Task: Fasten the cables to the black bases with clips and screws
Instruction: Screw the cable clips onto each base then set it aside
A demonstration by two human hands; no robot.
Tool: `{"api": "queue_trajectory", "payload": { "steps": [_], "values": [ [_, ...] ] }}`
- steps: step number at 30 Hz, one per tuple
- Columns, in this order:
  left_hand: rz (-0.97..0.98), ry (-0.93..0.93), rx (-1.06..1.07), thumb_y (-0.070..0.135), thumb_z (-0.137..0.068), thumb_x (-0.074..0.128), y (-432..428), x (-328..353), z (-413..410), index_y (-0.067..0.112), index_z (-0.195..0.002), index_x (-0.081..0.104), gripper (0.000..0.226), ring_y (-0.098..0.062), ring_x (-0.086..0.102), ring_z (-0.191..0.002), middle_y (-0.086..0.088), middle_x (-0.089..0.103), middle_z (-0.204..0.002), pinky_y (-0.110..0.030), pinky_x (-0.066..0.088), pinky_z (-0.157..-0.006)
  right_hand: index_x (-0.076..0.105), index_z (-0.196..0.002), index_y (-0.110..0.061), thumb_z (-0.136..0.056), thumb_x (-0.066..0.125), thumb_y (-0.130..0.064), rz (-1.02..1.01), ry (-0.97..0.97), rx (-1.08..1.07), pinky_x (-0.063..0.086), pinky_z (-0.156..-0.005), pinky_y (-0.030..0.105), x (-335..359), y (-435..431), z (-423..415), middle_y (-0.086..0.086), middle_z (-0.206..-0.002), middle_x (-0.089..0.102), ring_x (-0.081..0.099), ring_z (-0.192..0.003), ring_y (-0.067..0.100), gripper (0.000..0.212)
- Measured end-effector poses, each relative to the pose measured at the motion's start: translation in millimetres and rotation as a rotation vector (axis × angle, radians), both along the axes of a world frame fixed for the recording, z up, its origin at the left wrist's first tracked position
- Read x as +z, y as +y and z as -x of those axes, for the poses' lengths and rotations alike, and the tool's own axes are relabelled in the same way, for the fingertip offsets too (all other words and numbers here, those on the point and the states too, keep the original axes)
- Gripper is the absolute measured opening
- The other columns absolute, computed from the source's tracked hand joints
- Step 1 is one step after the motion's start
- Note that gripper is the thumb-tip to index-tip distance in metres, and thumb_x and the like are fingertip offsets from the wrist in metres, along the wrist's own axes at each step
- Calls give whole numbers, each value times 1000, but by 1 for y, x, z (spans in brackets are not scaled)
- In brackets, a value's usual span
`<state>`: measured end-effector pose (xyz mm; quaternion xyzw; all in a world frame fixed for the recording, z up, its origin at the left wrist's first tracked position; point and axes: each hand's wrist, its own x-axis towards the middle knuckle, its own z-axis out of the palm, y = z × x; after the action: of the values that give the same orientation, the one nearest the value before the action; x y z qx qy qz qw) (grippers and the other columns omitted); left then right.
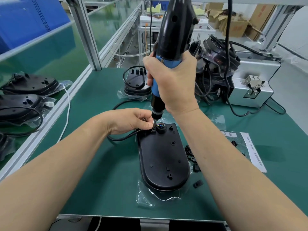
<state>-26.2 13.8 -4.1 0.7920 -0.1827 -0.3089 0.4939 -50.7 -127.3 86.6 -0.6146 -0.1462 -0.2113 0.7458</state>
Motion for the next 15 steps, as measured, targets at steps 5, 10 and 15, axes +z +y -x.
{"api": "queue_trajectory", "payload": {
  "steps": [5, 10, 15],
  "values": [
    [10, 2, 10, 21, -80, 62, -1, 1, 3, -12, -104, 52, 41, -14, 45, -87, -4, 53, -90, -35, 37, -92, 56, -78, 5, -78, 61, 8, -29, 32, 74, 42, -50, 34, 1, -6, 1, 12, -58, 50, 47, -45, 22, 6],
    [24, 38, 56, 22, -77, 63, -4, 4, 6, -15, -116, 51, 56, -21, 48, -101, -14, 56, -106, -53, 29, -112, 53, -78, 16, -74, 61, 2, 8, -3, 99, 42, -49, 32, -1, -3, 6, 16, -58, 50, 47, -45, 23, 16],
    [-19, 42, 68, 3, -91, 60, -5, 6, 8, -18, -121, 48, 39, -23, 48, -104, -19, 55, -112, -54, 26, -114, 52, -73, 14, -76, 61, 5, 66, -19, 93, 43, -48, 38, -1, 2, 5, 18, -55, 49, 48, -44, 25, 13]
  ]
}}
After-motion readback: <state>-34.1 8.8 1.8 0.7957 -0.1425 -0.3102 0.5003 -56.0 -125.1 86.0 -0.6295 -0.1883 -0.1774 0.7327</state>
